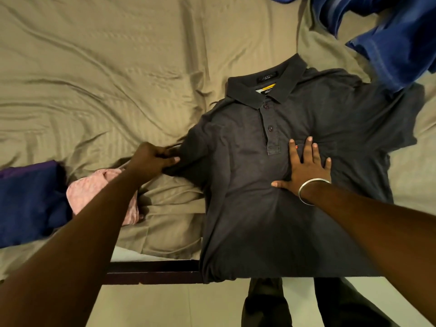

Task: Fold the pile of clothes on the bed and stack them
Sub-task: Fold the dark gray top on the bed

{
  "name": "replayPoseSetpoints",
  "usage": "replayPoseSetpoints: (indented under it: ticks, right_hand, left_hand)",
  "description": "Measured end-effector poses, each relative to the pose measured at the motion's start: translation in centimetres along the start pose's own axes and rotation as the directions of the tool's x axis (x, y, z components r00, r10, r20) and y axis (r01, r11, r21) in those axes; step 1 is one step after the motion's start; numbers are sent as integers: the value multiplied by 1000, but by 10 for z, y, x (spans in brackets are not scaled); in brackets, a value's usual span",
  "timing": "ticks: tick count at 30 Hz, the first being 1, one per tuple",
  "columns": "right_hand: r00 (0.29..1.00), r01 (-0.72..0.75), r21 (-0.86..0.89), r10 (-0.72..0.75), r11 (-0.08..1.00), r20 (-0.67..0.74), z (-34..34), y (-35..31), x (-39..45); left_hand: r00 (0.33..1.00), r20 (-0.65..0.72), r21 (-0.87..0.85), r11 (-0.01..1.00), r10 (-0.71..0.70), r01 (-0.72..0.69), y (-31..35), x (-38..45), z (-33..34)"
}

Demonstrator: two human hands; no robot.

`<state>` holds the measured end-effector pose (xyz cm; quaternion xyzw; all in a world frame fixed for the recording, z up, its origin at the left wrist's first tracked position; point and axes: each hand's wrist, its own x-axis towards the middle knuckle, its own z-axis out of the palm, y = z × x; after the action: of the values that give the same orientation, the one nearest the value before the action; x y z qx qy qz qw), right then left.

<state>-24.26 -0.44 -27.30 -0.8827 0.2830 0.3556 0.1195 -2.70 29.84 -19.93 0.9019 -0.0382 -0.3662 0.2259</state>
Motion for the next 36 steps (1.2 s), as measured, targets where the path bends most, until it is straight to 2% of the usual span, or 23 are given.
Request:
replayPoseSetpoints:
  ticks: [1, 2, 5, 8, 10, 13, 16, 17, 21, 24, 25, 27, 29, 30, 32, 33, 36]
  right_hand:
    - [1000, 0, 1, 0, 1000, 4, 0, 0, 0]
    - [1000, 0, 3, 0, 1000, 8, 0, 0, 0]
    - [1000, -3, 1, 3, 1000, 9, 1, 1, 0]
    - [1000, 0, 3, 0, 1000, -2, 3, 2, 2]
    - [1000, 12, 9, -12, 1000, -17, 5, 3, 3]
    - [999, 23, 15, -22, 1000, -34, 6, 4, 2]
    - [999, 38, 38, -36, 999, -38, 5, 9, 2]
    - [998, 46, 32, -45, 998, -39, 4, 7, 3]
    - [994, 105, 75, -104, 992, -23, 0, 16, 0]
    - [988, 156, 206, -155, 966, -19, -6, 21, -7]
    - [984, 180, 272, -171, 945, -57, -13, 23, -11]
    - [932, 336, 402, -238, 852, -274, -28, 19, -27]
    - [813, 562, 533, -301, 633, -499, -49, 21, -52]
    - [772, 627, 562, -332, 540, -542, -58, 18, -63]
    - [786, 615, 592, -347, 521, -512, -67, 18, -77]
    - [814, 575, 624, -291, 529, -503, -69, 20, -78]
    - [868, 437, 769, 6, 467, -497, -77, 46, -66]
  left_hand:
    - [994, -109, 117, 993, 24, -11, -4, 2, 2]
    - [978, -209, 161, 987, 19, 16, -3, -1, 3]
    - [917, -396, -43, 998, -50, 36, 4, -17, 4]
    - [885, -462, -209, 977, -63, -39, 9, -33, 4]
    - [901, -429, -212, 976, -58, -38, 9, -41, 1]
    - [963, -223, -290, 954, -150, 82, 17, -47, -9]
    - [968, -54, -178, 956, -246, 233, 34, -58, -17]
    - [966, -55, -185, 953, -252, 238, 39, -62, -19]
    - [970, -83, -418, 891, -230, 176, 76, -74, -13]
    - [968, -69, -501, 848, -241, 175, 113, -76, 5]
    - [969, -59, -526, 832, -240, 174, 129, -76, 14]
    - [972, -39, -576, 800, -230, 166, 156, -75, 33]
    - [979, -10, -621, 769, -202, 152, 188, -69, 63]
    - [979, -10, -644, 750, -204, 149, 204, -67, 77]
    - [981, -12, -683, 718, -194, 133, 238, -61, 109]
    - [986, -22, -688, 718, -164, 104, 256, -59, 121]
    - [994, -28, -678, 733, -107, 59, 315, -49, 159]
